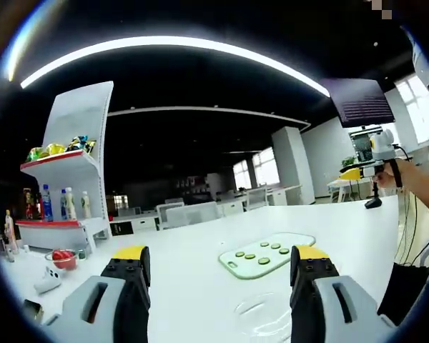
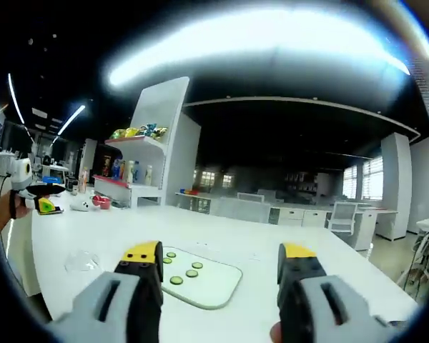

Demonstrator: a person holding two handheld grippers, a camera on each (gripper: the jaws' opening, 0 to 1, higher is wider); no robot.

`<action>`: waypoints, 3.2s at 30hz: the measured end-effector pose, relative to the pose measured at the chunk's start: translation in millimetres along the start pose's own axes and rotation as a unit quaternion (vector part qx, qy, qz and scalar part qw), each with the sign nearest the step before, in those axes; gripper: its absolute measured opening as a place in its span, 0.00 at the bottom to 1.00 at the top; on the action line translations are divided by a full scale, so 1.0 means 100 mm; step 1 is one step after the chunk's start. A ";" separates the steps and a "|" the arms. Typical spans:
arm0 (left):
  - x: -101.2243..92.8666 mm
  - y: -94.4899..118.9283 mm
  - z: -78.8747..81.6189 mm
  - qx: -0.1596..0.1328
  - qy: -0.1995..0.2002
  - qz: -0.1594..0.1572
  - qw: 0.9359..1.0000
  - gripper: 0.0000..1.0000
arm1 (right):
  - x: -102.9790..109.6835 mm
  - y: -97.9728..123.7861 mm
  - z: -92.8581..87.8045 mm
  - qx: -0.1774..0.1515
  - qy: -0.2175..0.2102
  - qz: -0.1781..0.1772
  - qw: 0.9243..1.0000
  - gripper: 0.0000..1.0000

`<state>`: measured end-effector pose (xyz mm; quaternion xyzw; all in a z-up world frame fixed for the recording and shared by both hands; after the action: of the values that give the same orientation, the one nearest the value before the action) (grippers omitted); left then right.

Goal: Open the petri dish lid, add cucumber slices into the petri dish, and close the lid

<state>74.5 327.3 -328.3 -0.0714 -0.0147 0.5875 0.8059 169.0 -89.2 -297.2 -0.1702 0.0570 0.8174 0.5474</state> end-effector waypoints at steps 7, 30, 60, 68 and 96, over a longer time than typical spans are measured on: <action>0.08 0.03 -0.02 -0.005 0.010 0.005 1.000 0.80 | -0.15 0.11 -0.15 0.017 -0.002 -0.014 1.000 0.64; 0.25 0.11 -0.18 -0.008 0.002 0.040 0.999 0.79 | -0.37 0.62 -0.66 0.037 -0.044 -0.041 0.997 0.64; 0.30 0.19 -0.26 -0.003 0.016 0.048 0.999 0.79 | -0.39 0.71 -0.82 0.054 -0.054 -0.043 0.996 0.63; 0.28 0.17 -0.35 0.012 0.006 0.030 0.999 0.78 | -0.36 0.71 -0.78 0.034 -0.085 -0.018 0.996 0.64; 0.27 0.17 -0.30 0.014 0.049 -0.070 0.996 0.78 | -0.29 0.63 -0.44 -0.004 -0.083 0.026 0.996 0.65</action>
<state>69.9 355.5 -361.6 -0.0874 0.0276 0.5260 0.8455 130.4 -152.0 -334.3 -0.1020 0.0128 0.8429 0.5282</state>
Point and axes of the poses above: the point that each gripper's makers call its tool centre point, and the gripper's own axes: y roughly backward along the fingers, x roughly to its left, z roughly out of its top, the point moved 1 cm from there along y, roughly backward along the fingers, and after that the axes turned 13 degrees about y, right-handed, at the moved point
